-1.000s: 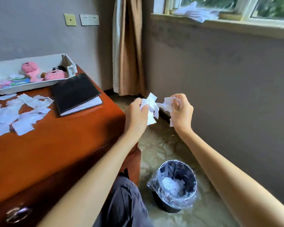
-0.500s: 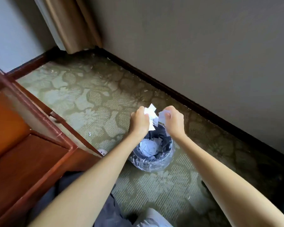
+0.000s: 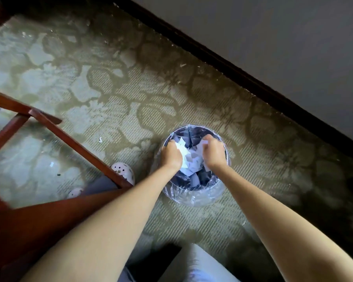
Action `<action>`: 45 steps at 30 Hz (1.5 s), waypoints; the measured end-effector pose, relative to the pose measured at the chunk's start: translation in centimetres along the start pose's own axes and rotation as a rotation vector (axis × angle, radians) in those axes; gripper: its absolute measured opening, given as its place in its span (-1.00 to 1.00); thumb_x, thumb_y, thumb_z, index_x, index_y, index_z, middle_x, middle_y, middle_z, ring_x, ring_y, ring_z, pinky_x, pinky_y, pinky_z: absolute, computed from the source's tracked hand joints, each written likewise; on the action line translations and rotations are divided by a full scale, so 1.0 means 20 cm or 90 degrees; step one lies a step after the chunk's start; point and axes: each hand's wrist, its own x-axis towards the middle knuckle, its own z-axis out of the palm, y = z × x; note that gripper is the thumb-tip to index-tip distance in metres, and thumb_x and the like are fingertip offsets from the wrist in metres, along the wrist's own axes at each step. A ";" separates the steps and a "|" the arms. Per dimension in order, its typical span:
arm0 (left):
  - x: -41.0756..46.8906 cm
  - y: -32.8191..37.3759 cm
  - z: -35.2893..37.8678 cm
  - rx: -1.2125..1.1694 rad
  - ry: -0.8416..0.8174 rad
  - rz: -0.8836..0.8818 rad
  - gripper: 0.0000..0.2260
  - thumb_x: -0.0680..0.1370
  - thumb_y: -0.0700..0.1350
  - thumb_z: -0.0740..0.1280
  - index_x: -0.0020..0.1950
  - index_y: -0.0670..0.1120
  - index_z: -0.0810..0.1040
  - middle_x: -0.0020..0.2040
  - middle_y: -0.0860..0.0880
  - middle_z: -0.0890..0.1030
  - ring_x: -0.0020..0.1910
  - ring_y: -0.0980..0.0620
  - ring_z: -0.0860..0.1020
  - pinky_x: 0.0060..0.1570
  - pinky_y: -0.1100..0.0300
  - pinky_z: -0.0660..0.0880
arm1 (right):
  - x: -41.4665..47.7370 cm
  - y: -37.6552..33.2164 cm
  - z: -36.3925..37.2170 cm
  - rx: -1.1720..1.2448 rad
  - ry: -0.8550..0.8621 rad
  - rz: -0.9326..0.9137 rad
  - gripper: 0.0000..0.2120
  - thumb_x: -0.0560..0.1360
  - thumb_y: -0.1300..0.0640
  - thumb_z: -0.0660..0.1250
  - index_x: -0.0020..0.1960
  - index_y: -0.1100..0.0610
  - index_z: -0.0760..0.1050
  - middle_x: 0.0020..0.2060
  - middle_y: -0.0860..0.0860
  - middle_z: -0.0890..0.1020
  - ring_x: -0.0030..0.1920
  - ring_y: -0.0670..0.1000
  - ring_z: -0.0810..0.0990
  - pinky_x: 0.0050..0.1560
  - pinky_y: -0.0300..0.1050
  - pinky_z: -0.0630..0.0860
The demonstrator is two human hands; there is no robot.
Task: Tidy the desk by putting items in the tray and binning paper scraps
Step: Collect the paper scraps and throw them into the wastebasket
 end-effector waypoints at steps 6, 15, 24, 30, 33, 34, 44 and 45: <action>0.15 -0.04 0.06 -0.095 -0.076 -0.058 -0.68 0.57 -0.39 0.02 0.29 -0.25 0.35 0.28 -0.25 0.45 0.05 -0.30 0.59 -0.06 -0.12 0.58 | 0.12 0.05 0.15 -0.020 -0.079 0.019 -0.74 0.53 0.40 0.06 0.19 0.32 0.36 0.15 0.31 0.49 0.11 0.27 0.48 -0.05 -0.01 0.38; 0.18 -0.12 0.05 -0.039 0.002 -0.002 -0.68 0.54 -0.39 0.11 0.22 -0.21 0.51 0.20 -0.24 0.55 0.18 -0.21 0.51 0.11 0.06 0.50 | 0.14 0.08 0.17 -0.027 -0.084 -0.028 -0.72 0.51 0.40 0.10 0.10 0.35 0.53 0.06 0.30 0.60 0.06 0.27 0.56 -0.02 -0.02 0.48; 0.02 -0.12 -0.04 0.068 -0.057 0.032 -0.68 0.57 -0.38 0.10 0.29 -0.22 0.42 0.35 -0.19 0.35 0.31 -0.14 0.37 0.23 0.09 0.35 | 0.01 0.03 0.09 -0.120 -0.202 -0.001 -0.82 0.54 0.33 0.05 -0.11 0.29 0.42 0.00 0.30 0.57 -0.06 0.21 0.53 -0.14 -0.08 0.38; -0.20 -0.03 -0.27 0.118 -0.031 0.057 -0.66 0.57 -0.37 0.07 0.32 -0.19 0.38 0.44 -0.20 0.24 0.38 -0.21 0.30 0.35 -0.19 0.28 | -0.14 -0.12 -0.09 -0.192 -0.168 0.011 -0.73 0.53 0.29 0.06 0.10 0.28 0.49 0.09 0.25 0.59 0.12 0.24 0.52 0.21 0.05 0.40; -0.34 0.05 -0.43 0.140 0.037 0.120 -0.70 0.56 -0.38 0.06 0.24 -0.22 0.41 0.34 -0.18 0.32 0.26 -0.17 0.39 0.31 -0.11 0.32 | -0.24 -0.27 -0.24 -0.261 -0.090 -0.082 -0.75 0.49 0.30 0.08 0.08 0.27 0.47 0.08 0.22 0.58 0.15 0.21 0.50 0.32 0.08 0.25; -0.41 0.09 -0.49 0.140 0.061 0.144 -0.71 0.57 -0.37 0.06 0.23 -0.23 0.42 0.35 -0.19 0.31 0.26 -0.17 0.38 0.32 -0.08 0.32 | -0.28 -0.34 -0.30 -0.286 -0.051 -0.125 -0.75 0.49 0.29 0.09 0.09 0.27 0.46 0.09 0.22 0.57 0.16 0.20 0.49 0.34 0.09 0.22; -1.22 0.23 -1.26 0.136 0.418 0.331 -0.76 0.59 -0.22 0.10 0.17 -0.17 0.49 0.15 -0.19 0.53 0.13 -0.22 0.50 0.02 0.02 0.45 | -0.98 -1.08 -0.83 -0.271 0.277 -0.416 -0.75 0.52 0.27 0.08 0.11 0.26 0.46 0.10 0.19 0.52 0.07 0.24 0.50 0.11 -0.01 0.37; -1.32 0.18 -1.33 0.141 0.458 0.333 -0.77 0.60 -0.21 0.10 0.17 -0.16 0.49 0.14 -0.18 0.53 0.13 -0.22 0.50 0.01 0.01 0.45 | -1.08 -1.15 -0.85 -0.254 0.297 -0.444 -0.75 0.53 0.27 0.07 0.12 0.26 0.45 0.11 0.19 0.51 0.05 0.24 0.50 0.03 -0.02 0.38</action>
